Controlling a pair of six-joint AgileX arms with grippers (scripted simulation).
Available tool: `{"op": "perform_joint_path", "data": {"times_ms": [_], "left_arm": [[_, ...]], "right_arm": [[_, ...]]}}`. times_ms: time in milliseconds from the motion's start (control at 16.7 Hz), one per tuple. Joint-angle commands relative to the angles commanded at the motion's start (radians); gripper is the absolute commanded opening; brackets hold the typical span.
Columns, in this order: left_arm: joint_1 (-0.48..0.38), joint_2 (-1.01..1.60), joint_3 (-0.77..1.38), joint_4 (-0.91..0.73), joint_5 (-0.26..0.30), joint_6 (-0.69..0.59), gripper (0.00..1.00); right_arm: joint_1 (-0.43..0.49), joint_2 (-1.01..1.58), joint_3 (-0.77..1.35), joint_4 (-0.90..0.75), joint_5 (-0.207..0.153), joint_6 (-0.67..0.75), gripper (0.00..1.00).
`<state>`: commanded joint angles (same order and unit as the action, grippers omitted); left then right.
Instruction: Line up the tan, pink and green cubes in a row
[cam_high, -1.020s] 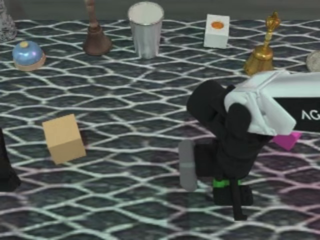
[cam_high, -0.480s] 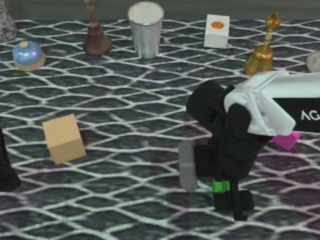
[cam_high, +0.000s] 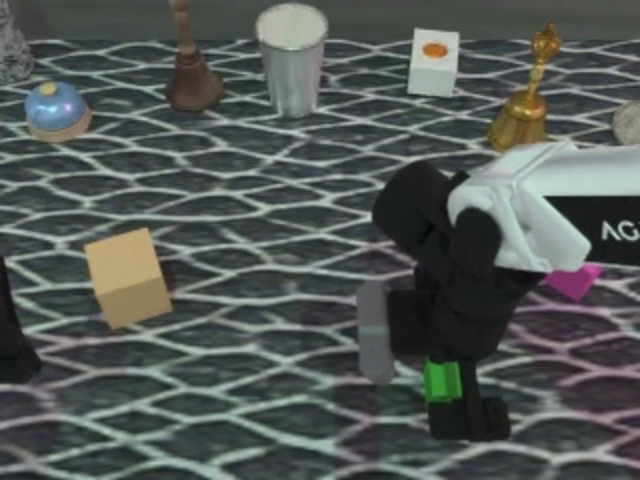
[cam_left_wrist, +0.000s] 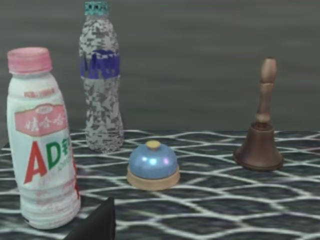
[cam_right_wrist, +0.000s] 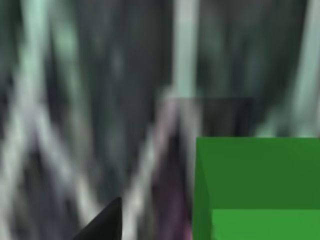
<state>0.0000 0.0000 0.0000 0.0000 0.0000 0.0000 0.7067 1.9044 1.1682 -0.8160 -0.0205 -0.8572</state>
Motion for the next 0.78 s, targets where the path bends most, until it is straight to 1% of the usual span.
{"op": "perform_joint_path", "data": {"times_ms": [240,600,780], "left_arm": [[0.0,0.0,0.0,0.0,0.0,0.0,1.0],[0.0,0.0,0.0,0.0,0.0,0.0,1.0],[0.0,0.0,0.0,0.0,0.0,0.0,1.0]], "right_arm": [[0.0,-0.006,0.014,-0.017,0.0,-0.002,1.0],[0.002,-0.078,0.139,-0.226,-0.001,-0.007,1.0],[0.002,-0.1,0.166,-0.266,-0.001,-0.008,1.0]]}}
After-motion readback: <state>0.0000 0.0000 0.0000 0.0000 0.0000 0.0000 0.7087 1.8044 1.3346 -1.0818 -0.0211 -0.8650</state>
